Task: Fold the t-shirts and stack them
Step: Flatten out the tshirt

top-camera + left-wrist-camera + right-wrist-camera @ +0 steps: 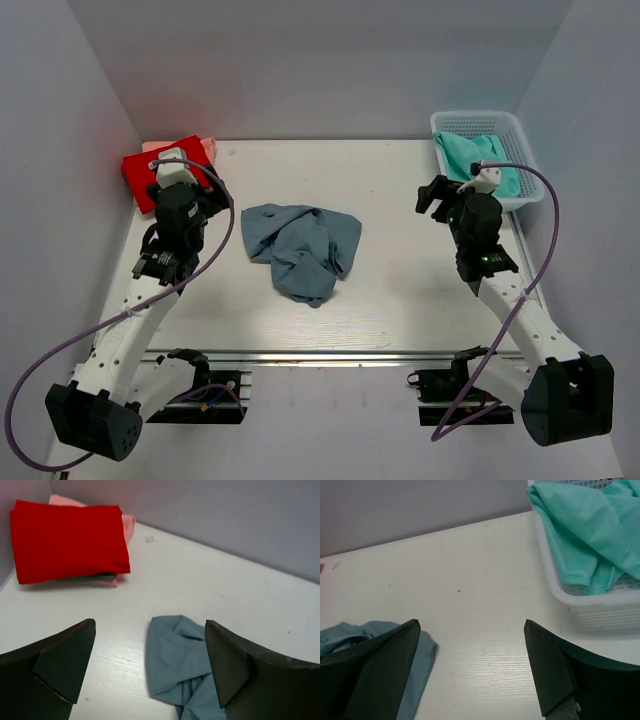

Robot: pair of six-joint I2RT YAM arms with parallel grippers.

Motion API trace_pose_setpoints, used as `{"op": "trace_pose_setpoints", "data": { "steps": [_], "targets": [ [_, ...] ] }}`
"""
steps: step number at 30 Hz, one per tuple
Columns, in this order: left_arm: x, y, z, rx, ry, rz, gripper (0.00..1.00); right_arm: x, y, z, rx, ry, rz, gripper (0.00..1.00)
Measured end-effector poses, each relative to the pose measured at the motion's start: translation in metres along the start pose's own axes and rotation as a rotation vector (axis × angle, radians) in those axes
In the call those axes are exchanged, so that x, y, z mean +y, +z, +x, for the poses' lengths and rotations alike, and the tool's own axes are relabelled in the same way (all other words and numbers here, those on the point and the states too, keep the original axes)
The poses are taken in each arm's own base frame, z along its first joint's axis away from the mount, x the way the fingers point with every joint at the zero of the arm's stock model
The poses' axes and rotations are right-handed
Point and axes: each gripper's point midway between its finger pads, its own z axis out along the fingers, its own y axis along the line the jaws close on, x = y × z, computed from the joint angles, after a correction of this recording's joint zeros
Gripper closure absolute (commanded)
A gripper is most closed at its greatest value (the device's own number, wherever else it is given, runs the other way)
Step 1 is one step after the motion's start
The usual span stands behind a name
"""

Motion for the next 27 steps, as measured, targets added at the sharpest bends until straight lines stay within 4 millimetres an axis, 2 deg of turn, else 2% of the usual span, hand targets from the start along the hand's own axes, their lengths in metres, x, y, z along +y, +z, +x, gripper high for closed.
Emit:
{"op": "trace_pose_setpoints", "data": {
  "steps": [3,6,11,14,19,20,21,24,27],
  "targets": [
    [-0.002,0.006,0.019,0.069,0.025,0.005,0.00,0.004,0.002,0.008,0.042,-0.004,-0.022,0.10],
    [-0.003,0.008,0.030,0.107,0.018,0.007,0.00,0.009,0.008,0.017,0.100,-0.019,-0.044,0.10],
    [-0.010,0.016,0.051,0.175,0.001,0.023,0.00,0.013,0.031,0.041,0.234,-0.045,-0.056,0.10],
    [-0.012,0.038,0.087,0.288,0.011,-0.006,0.00,0.022,0.041,0.064,0.339,-0.053,-0.106,0.10],
    [-0.007,0.083,0.173,0.543,0.049,-0.064,0.00,0.044,0.044,0.107,0.509,-0.035,-0.227,0.10],
    [-0.004,0.089,0.191,0.595,0.054,-0.079,0.00,0.048,0.043,0.114,0.531,-0.031,-0.248,0.16],
    [0.000,0.095,0.207,0.641,0.059,-0.097,0.03,0.054,0.041,0.124,0.561,-0.026,-0.276,0.18],
    [0.007,0.109,0.240,0.736,0.053,-0.118,0.13,0.067,0.040,0.146,0.635,-0.011,-0.332,0.16],
    [0.007,0.118,0.257,0.787,0.033,-0.108,0.21,0.079,0.044,0.167,0.698,-0.008,-0.362,0.16]
  ]
}}
